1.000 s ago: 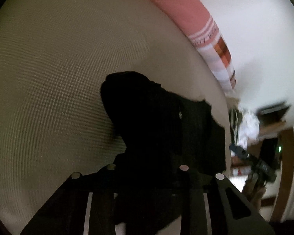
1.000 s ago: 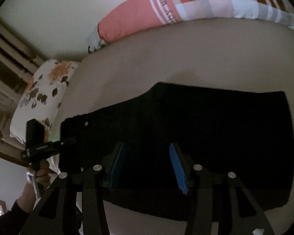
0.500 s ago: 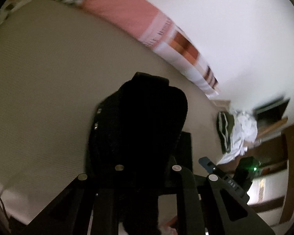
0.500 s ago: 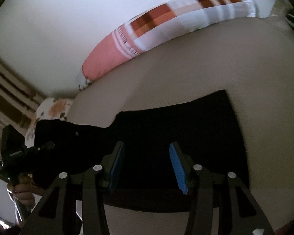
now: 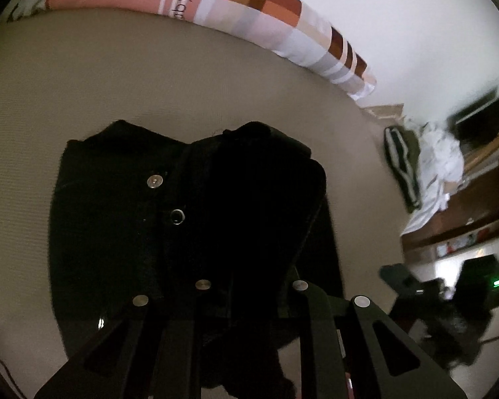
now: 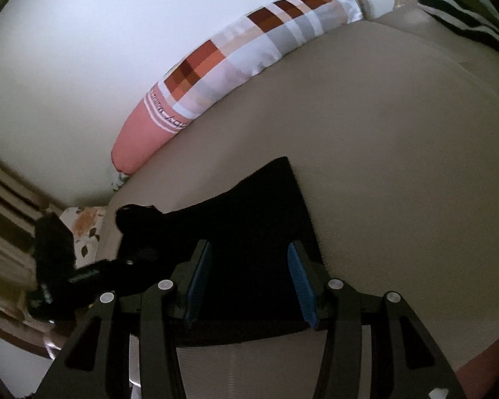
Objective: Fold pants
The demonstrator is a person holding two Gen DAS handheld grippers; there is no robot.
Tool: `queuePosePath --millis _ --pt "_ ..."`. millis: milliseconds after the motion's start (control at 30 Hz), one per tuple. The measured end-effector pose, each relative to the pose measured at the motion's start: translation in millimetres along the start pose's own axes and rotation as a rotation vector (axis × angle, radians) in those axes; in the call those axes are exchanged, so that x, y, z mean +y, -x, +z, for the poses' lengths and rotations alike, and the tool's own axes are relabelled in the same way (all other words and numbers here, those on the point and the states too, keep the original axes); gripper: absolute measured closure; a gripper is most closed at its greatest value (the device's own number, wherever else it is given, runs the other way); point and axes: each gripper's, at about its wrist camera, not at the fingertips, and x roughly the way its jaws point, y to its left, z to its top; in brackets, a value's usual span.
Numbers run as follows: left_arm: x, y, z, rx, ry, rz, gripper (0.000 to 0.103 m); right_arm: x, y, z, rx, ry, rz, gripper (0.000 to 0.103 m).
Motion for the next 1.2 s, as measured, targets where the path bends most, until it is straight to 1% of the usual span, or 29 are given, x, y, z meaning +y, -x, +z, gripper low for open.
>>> queuePosePath --millis 67,167,233,267,333,367,433,467,533,567,667,700,733,800,867,900,967,1133,1200 --pt "-1.2 -9.4 -2.0 -0.005 -0.024 0.013 0.085 -3.8 0.4 0.1 0.001 0.000 -0.009 0.057" --pt "-0.3 -13.8 -4.7 -0.016 -0.035 0.009 0.082 -5.2 -1.6 2.3 0.006 0.001 -0.012 0.057" --pt "1.5 -15.0 -6.8 -0.022 -0.039 -0.011 0.072 -4.9 -1.4 2.0 0.002 0.000 -0.012 0.057" --pt "-0.3 -16.5 -7.3 -0.027 -0.043 -0.025 0.069 -5.0 -2.2 2.9 0.002 0.000 -0.012 0.057" --pt "-4.3 -15.9 -8.6 -0.035 -0.053 -0.044 0.058 -5.0 -2.7 3.5 0.011 0.004 -0.014 0.057" --pt "-6.3 -13.6 -9.8 -0.041 -0.059 -0.053 0.054 -4.7 -3.8 4.8 0.014 0.009 -0.017 0.057" --pt "-11.6 -5.5 -11.8 -0.049 -0.084 -0.081 0.044 -3.0 -5.2 6.6 0.025 0.026 -0.026 0.057" --pt "-13.9 3.9 -13.7 -0.067 -0.105 -0.085 0.041 -1.9 -7.8 8.2 0.039 0.039 -0.030 0.053" --pt "-14.2 18.4 -15.8 -0.098 -0.136 -0.098 0.037 0.2 -11.2 10.3 0.052 0.055 -0.039 0.050" --pt "-11.0 31.3 -17.7 -0.125 -0.148 -0.096 0.036 2.1 -13.5 11.7 0.062 0.068 -0.028 0.049" --pt "9.8 56.7 -20.5 -0.186 -0.126 -0.036 0.034 6.8 -26.5 14.8 0.133 0.082 0.041 0.042" --pt "17.3 62.1 -21.2 -0.196 -0.114 -0.010 0.034 8.2 -31.6 15.3 0.160 0.087 0.069 0.042" --pt "28.8 68.6 -22.1 -0.205 -0.096 0.031 0.034 10.1 -38.5 15.9 0.192 0.092 0.096 0.038" --pt "49.3 76.6 -23.7 -0.219 -0.064 0.076 0.034 13.2 -52.1 15.6 0.245 0.093 0.127 0.037" --pt "69.9 81.5 -26.8 -0.220 -0.032 0.127 0.034 16.5 -70.0 14.9 0.311 0.098 0.162 0.037" --pt "83.0 83.4 -29.2 -0.216 -0.013 0.157 0.034 17.5 -75.0 14.2 0.326 0.096 0.165 0.037" --pt "96.5 83.6 -34.5 -0.206 0.008 0.193 0.034 18.2 -88.4 12.2 0.370 0.091 0.196 0.036" --pt "125.7 83.5 -49.7 -0.181 0.058 0.231 0.034 16.9 -111.9 7.9 0.427 0.082 0.225 0.036" --pt "133.1 81.6 -53.8 -0.172 0.068 0.243 0.034 16.3 -117.8 7.8 0.440 0.081 0.238 0.040"
